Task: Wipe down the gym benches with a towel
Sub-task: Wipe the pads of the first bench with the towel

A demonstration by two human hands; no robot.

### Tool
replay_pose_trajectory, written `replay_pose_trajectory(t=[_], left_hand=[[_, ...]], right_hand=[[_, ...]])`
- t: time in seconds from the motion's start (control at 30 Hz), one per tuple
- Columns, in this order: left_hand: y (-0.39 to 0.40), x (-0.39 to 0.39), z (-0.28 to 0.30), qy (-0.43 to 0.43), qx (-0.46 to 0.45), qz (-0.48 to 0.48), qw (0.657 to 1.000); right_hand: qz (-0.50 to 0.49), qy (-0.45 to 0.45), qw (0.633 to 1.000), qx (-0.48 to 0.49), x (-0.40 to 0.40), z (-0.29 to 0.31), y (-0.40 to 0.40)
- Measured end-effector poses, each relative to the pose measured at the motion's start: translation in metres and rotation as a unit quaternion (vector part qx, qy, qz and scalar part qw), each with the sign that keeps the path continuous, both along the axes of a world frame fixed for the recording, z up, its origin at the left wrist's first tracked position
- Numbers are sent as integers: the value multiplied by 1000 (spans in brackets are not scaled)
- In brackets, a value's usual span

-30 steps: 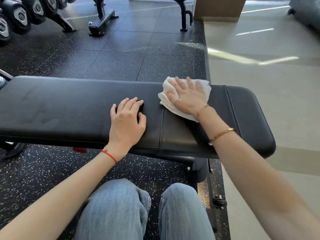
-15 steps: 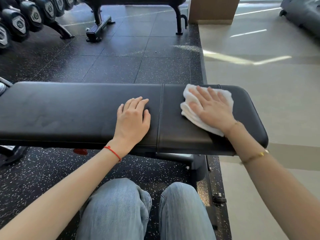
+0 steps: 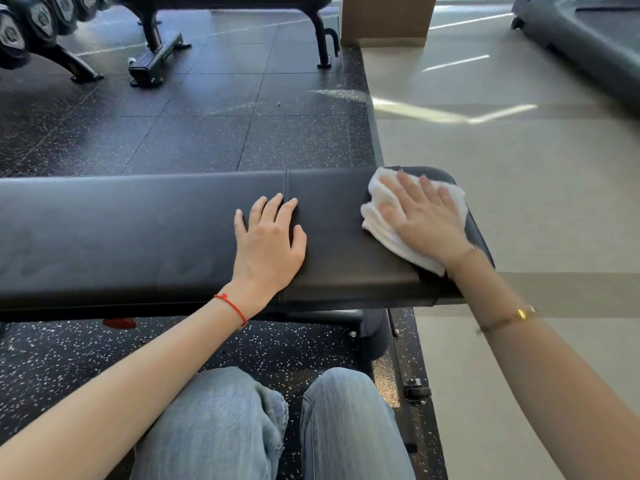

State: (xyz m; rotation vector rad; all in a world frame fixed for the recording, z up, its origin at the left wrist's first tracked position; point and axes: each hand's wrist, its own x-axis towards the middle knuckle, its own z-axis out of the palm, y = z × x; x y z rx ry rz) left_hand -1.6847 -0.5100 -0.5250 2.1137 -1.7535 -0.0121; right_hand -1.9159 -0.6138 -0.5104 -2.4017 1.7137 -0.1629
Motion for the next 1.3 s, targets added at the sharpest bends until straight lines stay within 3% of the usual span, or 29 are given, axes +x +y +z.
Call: replay_pose_trajectory(t=[0.17, 0.47, 0.7, 1.0, 1.3], left_hand=[[1, -2, 2, 7, -2, 2, 1000], [0, 0, -2, 5, -10, -1, 1000], [0, 0, -1, 5, -13, -3, 1000], [-2, -2, 0, 8, -4, 2, 1000], [1, 8, 7, 44, -6, -16, 999]], right_hand=[[-20, 38, 998, 53, 20, 8, -58], [55, -5, 998, -2, -24, -5, 39], [25, 33, 999, 35, -15, 7, -35], [230, 52, 972, 7, -42, 16, 55], [256, 148, 952, -75, 25, 3, 99]])
